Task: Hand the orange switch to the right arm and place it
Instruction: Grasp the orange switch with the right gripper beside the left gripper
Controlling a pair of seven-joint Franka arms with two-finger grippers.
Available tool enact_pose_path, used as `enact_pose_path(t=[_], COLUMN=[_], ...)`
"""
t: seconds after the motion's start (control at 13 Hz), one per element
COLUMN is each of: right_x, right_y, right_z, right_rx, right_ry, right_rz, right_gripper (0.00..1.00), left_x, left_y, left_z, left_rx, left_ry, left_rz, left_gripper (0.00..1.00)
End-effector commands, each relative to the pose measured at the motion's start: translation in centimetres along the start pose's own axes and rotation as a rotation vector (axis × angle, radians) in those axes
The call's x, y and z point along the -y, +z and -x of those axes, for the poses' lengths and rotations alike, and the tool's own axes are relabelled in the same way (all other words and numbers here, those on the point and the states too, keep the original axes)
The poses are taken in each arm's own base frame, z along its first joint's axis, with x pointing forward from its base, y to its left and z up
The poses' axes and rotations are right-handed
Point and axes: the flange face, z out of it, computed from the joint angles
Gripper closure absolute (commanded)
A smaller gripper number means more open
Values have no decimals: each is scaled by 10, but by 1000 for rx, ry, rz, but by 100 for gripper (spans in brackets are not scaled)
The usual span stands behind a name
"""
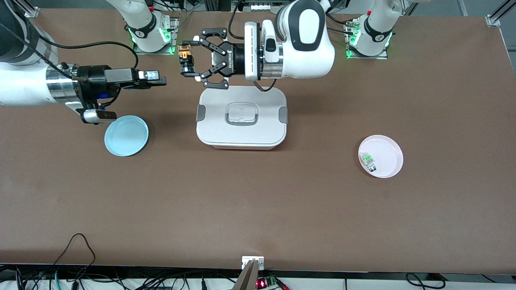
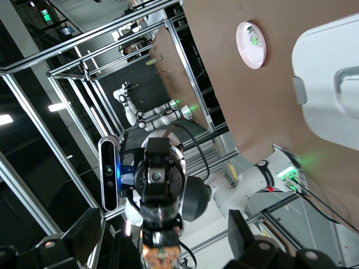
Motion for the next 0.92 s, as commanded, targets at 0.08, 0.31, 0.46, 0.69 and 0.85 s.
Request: enact_pose_path(t=[0.08, 0.31, 0.46, 0.69, 0.85], right_x=[4, -2, -8, -6, -6], right_y=[19, 24, 26, 26, 25], right_z=[24, 41, 52, 53, 54], right_rx=[5, 16, 24, 23, 28], right_ry=[60, 76, 84, 107, 107], right_rz=[-61, -77, -75, -78, -79], right_gripper=[0, 0, 0, 4, 39], left_x=[-3, -4, -4, -4, -4], left_y=[19, 21, 21, 21, 21], left_z=[-5, -1, -1, -1, -1], left_rx=[-44, -44, -44, -44, -45], left_ry=[-38, -54, -56, -57, -57], left_rz=[1, -11, -11, -12, -11], left_gripper=[100, 100, 100, 100, 100])
